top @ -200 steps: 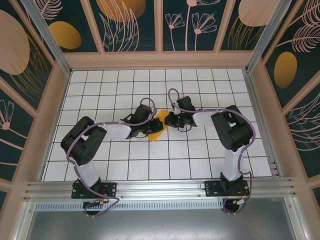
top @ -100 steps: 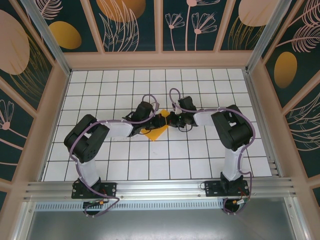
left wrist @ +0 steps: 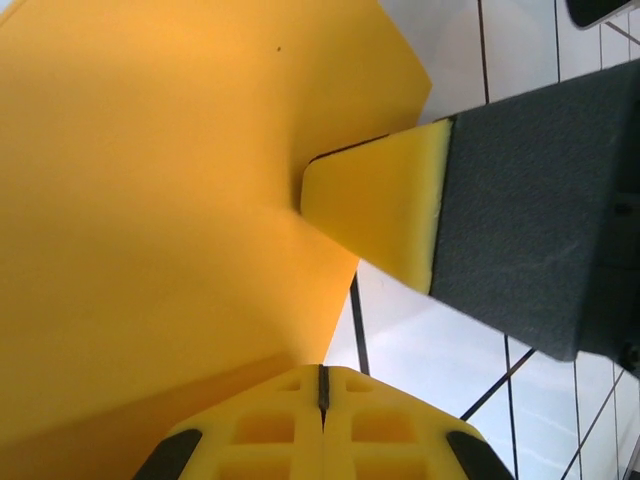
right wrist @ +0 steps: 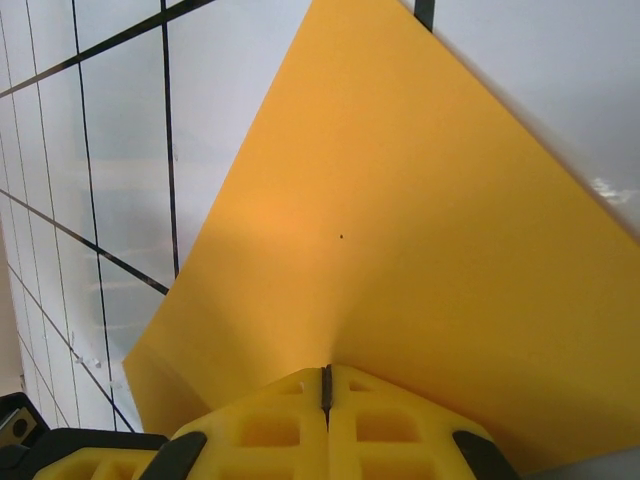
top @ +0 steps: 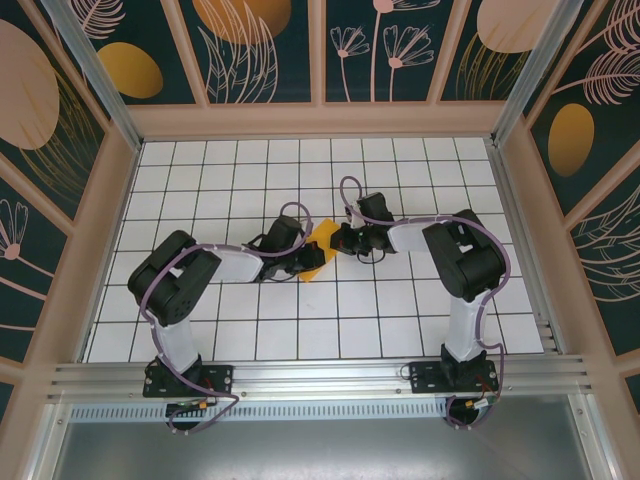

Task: Fold a paper plane with a square sheet of paper (pick it up from the middle)
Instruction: Fold the triangle a second time at the center of the table.

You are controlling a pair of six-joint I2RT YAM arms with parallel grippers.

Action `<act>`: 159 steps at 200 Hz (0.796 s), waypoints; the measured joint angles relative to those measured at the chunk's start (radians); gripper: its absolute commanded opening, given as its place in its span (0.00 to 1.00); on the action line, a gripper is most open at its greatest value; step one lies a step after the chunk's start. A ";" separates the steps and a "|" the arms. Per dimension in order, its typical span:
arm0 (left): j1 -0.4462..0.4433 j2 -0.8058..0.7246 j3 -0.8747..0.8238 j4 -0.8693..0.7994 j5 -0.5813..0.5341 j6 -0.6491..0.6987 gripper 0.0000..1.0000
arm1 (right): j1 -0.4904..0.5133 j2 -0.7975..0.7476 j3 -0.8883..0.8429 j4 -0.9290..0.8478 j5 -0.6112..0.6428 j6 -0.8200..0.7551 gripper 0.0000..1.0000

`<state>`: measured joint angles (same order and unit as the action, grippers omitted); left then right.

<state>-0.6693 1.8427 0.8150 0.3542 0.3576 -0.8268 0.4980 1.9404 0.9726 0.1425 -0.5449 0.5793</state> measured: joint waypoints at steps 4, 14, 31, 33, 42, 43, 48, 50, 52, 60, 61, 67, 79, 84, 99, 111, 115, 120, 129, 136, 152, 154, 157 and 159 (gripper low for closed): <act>0.000 0.003 0.006 0.000 0.000 0.001 0.00 | 0.000 0.000 0.000 0.000 0.000 0.000 0.00; 0.000 0.009 0.019 -0.001 0.000 0.005 0.00 | 0.000 0.000 0.000 0.000 0.000 0.002 0.00; 0.000 0.015 0.035 -0.004 0.000 0.012 0.00 | -0.001 0.000 0.000 0.000 0.000 0.003 0.00; 0.000 0.016 0.037 -0.005 0.000 0.012 0.00 | -0.001 0.000 0.000 0.000 0.000 0.003 0.00; 0.000 0.020 0.044 -0.009 -0.002 0.016 0.00 | -0.001 0.000 0.000 0.000 -0.002 0.003 0.00; 0.000 0.021 0.045 -0.009 -0.002 0.016 0.00 | -0.001 0.000 0.000 0.000 -0.002 0.003 0.00; 0.000 0.024 0.048 -0.010 -0.002 0.017 0.00 | -0.001 0.000 0.000 0.000 -0.003 0.003 0.00; 0.000 0.026 0.048 -0.011 -0.002 0.018 0.00 | -0.001 0.000 0.000 0.000 -0.002 0.003 0.00; 0.000 0.027 0.048 -0.010 -0.002 0.019 0.00 | -0.001 0.000 0.000 0.000 -0.002 0.003 0.00; 0.000 0.033 0.049 -0.012 -0.002 0.021 0.00 | -0.001 0.000 0.000 0.000 -0.002 0.003 0.00; 0.000 0.034 0.049 -0.013 -0.002 0.022 0.00 | -0.001 0.000 0.000 0.000 -0.002 0.003 0.00; 0.000 0.038 0.049 -0.017 -0.001 0.023 0.00 | -0.001 0.000 0.000 0.000 -0.002 0.003 0.00; 0.000 0.048 0.049 -0.024 0.002 0.025 0.00 | -0.001 0.000 0.000 0.000 -0.002 0.003 0.00; 0.000 0.050 0.049 -0.028 0.002 0.026 0.00 | -0.001 0.000 0.000 0.000 -0.002 0.003 0.00; 0.000 0.051 0.044 -0.028 0.006 0.028 0.00 | -0.001 0.000 0.000 0.000 -0.002 0.003 0.00; 0.000 0.051 0.039 -0.021 0.010 0.034 0.00 | -0.001 0.000 0.000 0.000 -0.001 0.003 0.00; 0.000 0.049 0.036 -0.017 0.010 0.038 0.00 | -0.001 0.000 0.000 -0.001 0.000 0.003 0.00; 0.000 0.047 0.031 -0.014 0.013 0.040 0.00 | -0.001 0.000 0.000 -0.001 0.000 0.003 0.00; 0.000 0.040 0.019 -0.011 0.019 0.044 0.00 | -0.001 0.000 0.000 -0.001 0.001 0.003 0.00; 0.001 0.031 0.007 -0.008 0.025 0.049 0.00 | -0.001 0.000 0.000 -0.001 0.001 0.003 0.00; 0.000 0.008 -0.025 -0.006 0.038 0.059 0.00 | -0.001 0.001 0.000 -0.002 0.002 0.003 0.00; 0.000 0.005 -0.030 -0.005 0.040 0.061 0.00 | -0.001 0.001 0.000 -0.002 0.002 0.003 0.00; 0.000 0.000 -0.036 -0.006 0.043 0.064 0.00 | -0.001 0.001 0.000 -0.002 0.002 0.003 0.00; 0.000 -0.003 -0.040 -0.006 0.045 0.065 0.00 | -0.001 0.001 0.000 -0.002 0.002 0.003 0.00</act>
<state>-0.6689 1.8393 0.7750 0.3485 0.4023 -0.7620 0.4969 1.9411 0.9722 0.1410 -0.5434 0.5819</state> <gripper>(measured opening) 0.068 0.050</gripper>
